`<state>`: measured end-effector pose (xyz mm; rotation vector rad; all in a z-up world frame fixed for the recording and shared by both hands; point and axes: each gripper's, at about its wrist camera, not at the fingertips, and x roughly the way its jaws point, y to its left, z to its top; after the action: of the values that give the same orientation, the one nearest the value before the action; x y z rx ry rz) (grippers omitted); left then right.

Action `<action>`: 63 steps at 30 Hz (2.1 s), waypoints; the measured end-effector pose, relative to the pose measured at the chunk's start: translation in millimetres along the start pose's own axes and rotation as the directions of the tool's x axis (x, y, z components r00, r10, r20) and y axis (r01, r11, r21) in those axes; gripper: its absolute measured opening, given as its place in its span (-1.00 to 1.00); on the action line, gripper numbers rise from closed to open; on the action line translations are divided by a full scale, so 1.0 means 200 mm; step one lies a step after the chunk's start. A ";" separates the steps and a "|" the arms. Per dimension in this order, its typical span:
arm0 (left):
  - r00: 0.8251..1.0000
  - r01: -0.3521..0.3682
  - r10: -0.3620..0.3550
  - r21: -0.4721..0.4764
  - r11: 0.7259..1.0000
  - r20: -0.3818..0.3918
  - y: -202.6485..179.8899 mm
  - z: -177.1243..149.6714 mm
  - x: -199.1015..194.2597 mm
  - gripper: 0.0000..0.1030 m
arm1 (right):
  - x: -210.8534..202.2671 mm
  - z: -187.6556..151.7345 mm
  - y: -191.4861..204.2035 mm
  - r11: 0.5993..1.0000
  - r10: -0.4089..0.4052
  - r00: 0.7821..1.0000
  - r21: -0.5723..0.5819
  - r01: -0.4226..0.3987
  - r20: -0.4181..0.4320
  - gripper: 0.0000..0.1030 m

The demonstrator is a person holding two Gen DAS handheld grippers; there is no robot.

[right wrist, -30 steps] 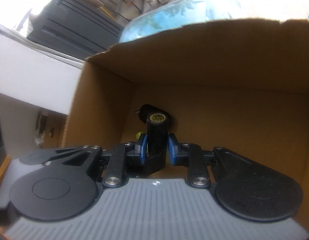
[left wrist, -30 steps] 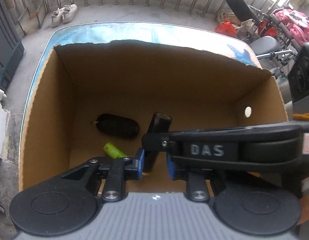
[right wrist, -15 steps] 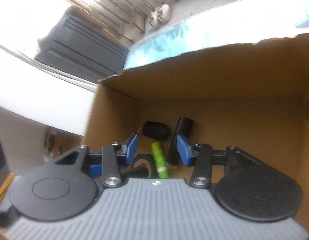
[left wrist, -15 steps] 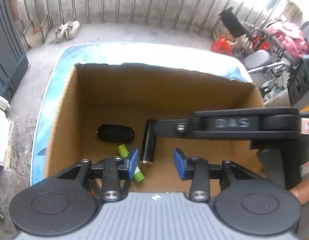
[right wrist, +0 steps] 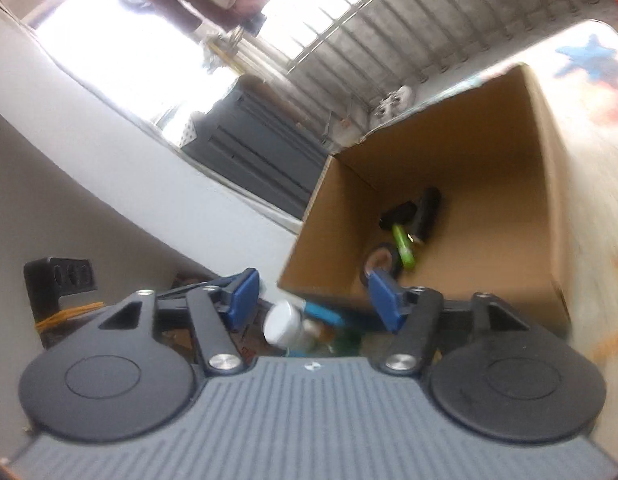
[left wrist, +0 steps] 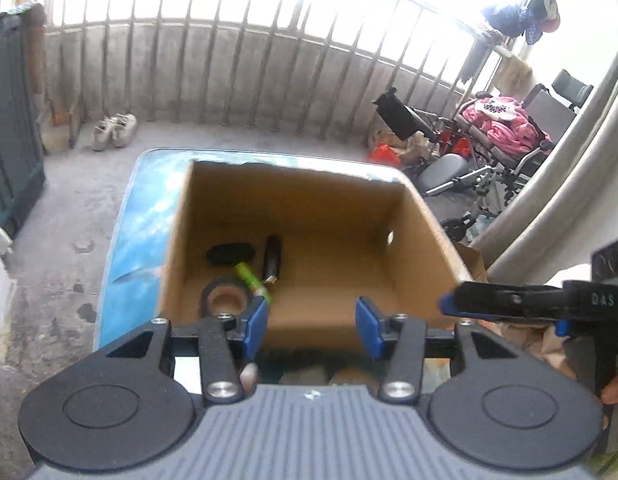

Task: Organize rigid objects
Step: 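Bring the open right tool to the rim of the pink cup, then close the right tool on the pink cup rim and lift it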

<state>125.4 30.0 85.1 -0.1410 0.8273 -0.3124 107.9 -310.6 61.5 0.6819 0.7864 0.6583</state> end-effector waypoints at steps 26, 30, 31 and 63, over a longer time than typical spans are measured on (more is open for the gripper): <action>0.977 -0.121 0.144 0.150 0.981 -0.156 0.18 -0.70 0.22 0.29 | 0.60 -0.65 0.08 0.979 -0.204 0.958 -0.057 0.197 -0.201 0.19; 0.977 -0.114 0.140 0.159 0.981 -0.161 0.18 -0.70 0.26 0.29 | 0.65 -0.66 0.10 0.968 -0.245 0.947 -0.099 0.229 -0.208 0.15; 0.976 -0.114 0.140 0.158 0.981 -0.167 0.18 -0.69 0.27 0.29 | 0.66 -0.66 0.10 0.966 -0.254 0.944 -0.105 0.237 -0.210 0.14; 0.974 -0.137 0.163 0.158 0.978 -0.159 0.17 -0.67 0.33 0.29 | 0.81 -0.70 0.05 0.956 -0.292 0.927 -0.111 0.272 -0.237 -0.71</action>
<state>74.9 41.4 -59.0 0.0874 0.9759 -0.2434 80.2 -143.8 -69.8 0.4067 1.0664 0.5127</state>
